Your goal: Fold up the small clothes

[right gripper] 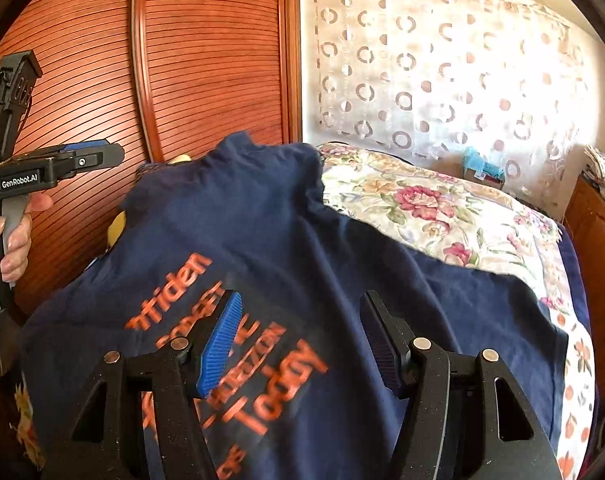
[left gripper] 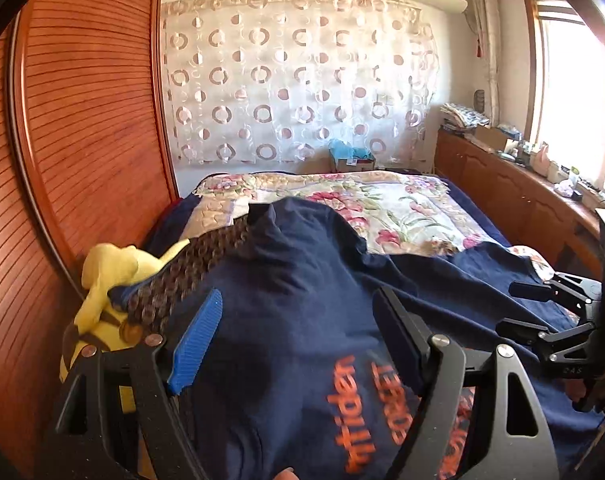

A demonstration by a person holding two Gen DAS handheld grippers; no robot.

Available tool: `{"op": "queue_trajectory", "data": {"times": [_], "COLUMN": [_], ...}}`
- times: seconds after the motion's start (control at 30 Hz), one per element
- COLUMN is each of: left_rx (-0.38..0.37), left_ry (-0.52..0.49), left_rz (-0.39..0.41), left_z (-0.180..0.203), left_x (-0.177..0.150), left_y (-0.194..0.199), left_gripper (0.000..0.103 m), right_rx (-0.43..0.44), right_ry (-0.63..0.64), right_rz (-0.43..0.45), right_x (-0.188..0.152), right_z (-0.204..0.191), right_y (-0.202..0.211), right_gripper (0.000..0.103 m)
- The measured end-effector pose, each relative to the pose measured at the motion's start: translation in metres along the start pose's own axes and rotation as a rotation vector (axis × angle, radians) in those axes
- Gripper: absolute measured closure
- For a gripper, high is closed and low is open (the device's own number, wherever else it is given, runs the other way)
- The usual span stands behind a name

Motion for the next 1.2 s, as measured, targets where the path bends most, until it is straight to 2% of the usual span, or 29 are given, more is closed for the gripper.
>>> {"op": "queue_trajectory", "data": {"times": [0.17, 0.33, 0.6, 0.73, 0.87, 1.07, 1.2], "left_rx": [0.018, 0.031, 0.029, -0.008, -0.052, -0.059, -0.079], "left_ry": [-0.006, -0.021, -0.018, -0.013, 0.029, 0.114, 0.150], "left_rz": [-0.002, -0.004, -0.042, -0.091, -0.160, -0.335, -0.399], "left_z": [0.000, -0.002, -0.017, -0.024, -0.034, -0.043, -0.043], "left_x": [0.020, 0.037, 0.067, 0.089, 0.106, 0.112, 0.106], "left_y": [-0.025, -0.044, -0.075, -0.100, -0.129, -0.173, -0.183], "left_gripper": [0.024, 0.024, 0.025, 0.032, 0.044, 0.047, 0.047], "right_rx": [0.022, 0.004, 0.013, 0.046, 0.047, 0.043, 0.036], "right_ry": [0.005, 0.021, 0.011, 0.014, 0.023, 0.024, 0.022], "right_rz": [-0.010, 0.009, 0.008, -0.007, -0.014, -0.034, -0.036], "right_x": [0.024, 0.044, 0.072, 0.082, 0.085, 0.081, 0.082], "right_z": [0.012, 0.024, 0.032, 0.035, 0.039, 0.044, 0.045], "right_y": [-0.026, -0.045, -0.080, -0.093, -0.102, -0.107, -0.103], "right_gripper": [0.039, 0.025, 0.024, 0.024, 0.024, 0.024, 0.024]}}
Point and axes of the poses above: each gripper's, at about its wrist camera, not at the fingertips, and y roughly against the way its jaws point, z to its right, x to its top, the point moved 7 cm from there along -y, roughly the way its jaws point, and after that the axes turned 12 degrees about -z, right-handed, at the moved point
